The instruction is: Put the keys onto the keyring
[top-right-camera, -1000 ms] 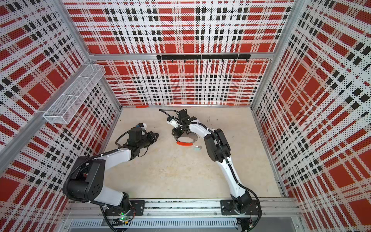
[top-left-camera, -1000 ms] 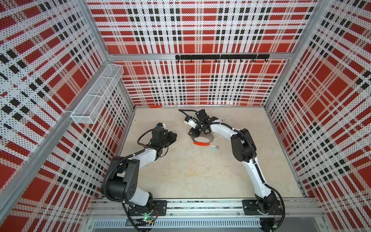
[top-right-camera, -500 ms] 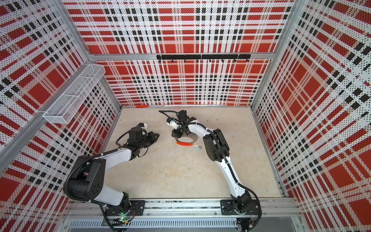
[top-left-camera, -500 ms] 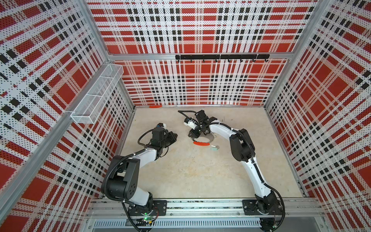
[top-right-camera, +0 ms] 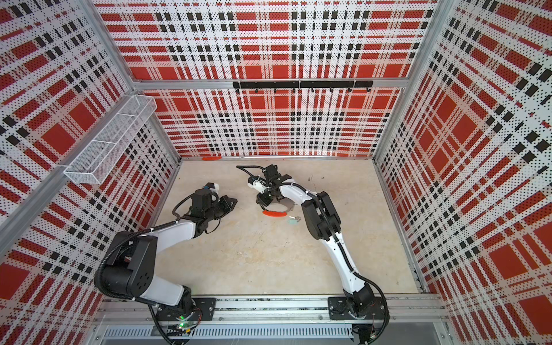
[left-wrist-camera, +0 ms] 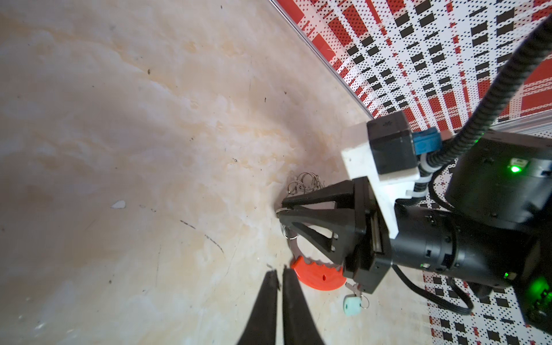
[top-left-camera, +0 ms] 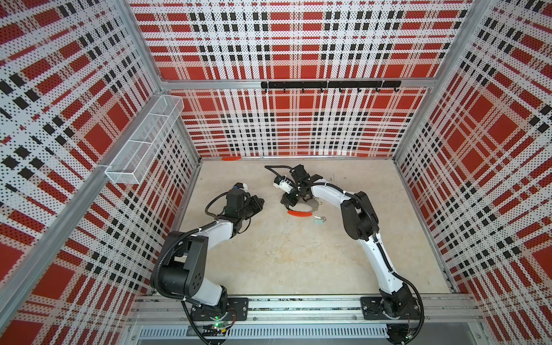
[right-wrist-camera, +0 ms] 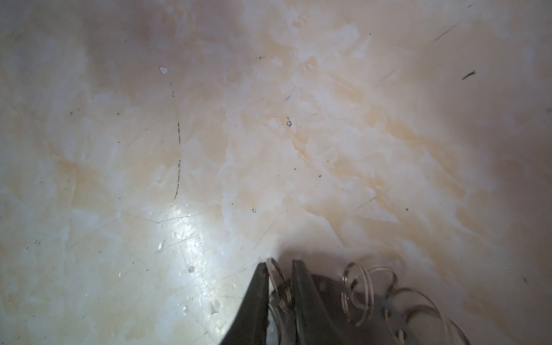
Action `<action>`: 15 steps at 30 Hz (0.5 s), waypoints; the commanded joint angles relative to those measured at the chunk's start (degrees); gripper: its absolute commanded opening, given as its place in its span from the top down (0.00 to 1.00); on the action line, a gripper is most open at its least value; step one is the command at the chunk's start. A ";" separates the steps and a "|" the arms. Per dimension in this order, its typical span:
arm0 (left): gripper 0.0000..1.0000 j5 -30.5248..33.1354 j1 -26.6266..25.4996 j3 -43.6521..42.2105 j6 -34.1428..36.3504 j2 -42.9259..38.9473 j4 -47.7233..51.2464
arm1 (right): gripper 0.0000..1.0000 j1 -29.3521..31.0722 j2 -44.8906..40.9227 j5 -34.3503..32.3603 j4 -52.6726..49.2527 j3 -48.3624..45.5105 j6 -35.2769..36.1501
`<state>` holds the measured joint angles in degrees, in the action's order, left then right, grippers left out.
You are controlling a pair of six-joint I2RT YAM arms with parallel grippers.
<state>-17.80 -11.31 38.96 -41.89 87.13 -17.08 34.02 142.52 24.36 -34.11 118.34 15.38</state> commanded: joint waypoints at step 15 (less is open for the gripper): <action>0.89 -1.18 -0.29 4.05 1.99 0.78 0.08 | 0.99 0.35 -8.52 0.17 4.28 -4.01 -1.25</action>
<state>-18.20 -11.31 40.86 -41.69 87.70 -17.08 34.02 140.14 24.14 -32.45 115.87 14.28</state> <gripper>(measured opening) 0.111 0.052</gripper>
